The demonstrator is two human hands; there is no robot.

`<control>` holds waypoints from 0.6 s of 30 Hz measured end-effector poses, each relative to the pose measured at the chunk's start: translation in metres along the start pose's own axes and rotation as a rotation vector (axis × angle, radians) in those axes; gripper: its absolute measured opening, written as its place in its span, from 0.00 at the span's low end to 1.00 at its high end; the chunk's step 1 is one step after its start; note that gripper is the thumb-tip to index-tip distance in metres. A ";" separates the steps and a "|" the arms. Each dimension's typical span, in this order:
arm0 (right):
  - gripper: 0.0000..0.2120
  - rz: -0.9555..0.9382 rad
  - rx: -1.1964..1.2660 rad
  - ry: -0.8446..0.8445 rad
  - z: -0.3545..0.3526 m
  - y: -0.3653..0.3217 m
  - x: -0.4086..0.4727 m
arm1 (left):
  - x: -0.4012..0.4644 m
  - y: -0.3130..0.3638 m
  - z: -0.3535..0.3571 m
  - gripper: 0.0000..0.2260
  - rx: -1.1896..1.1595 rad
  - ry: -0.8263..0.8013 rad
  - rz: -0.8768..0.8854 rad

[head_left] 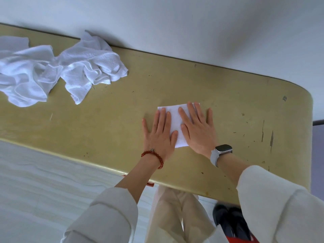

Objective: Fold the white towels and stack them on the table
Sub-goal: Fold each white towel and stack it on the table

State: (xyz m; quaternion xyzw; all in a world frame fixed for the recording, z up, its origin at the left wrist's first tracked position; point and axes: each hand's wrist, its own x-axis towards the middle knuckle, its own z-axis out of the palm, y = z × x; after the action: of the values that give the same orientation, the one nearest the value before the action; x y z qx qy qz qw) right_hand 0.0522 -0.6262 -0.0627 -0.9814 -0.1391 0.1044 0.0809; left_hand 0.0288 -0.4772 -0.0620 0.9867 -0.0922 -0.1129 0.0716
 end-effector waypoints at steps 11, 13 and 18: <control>0.09 0.731 0.542 0.040 -0.036 -0.004 -0.001 | 0.008 0.004 -0.037 0.08 -0.685 0.072 -0.847; 0.08 0.781 0.539 -0.025 -0.038 -0.004 0.006 | 0.012 0.002 -0.037 0.08 -0.652 0.049 -0.845; 0.14 0.832 0.526 -0.168 -0.039 -0.002 0.019 | 0.022 0.011 -0.043 0.11 -0.429 -0.077 -0.730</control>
State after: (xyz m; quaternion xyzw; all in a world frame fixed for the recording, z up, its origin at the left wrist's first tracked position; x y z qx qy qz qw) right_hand 0.0787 -0.6240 -0.0282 -0.8883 0.2891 0.2381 0.2657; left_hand 0.0579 -0.4865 -0.0232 0.9124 0.2863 -0.1843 0.2271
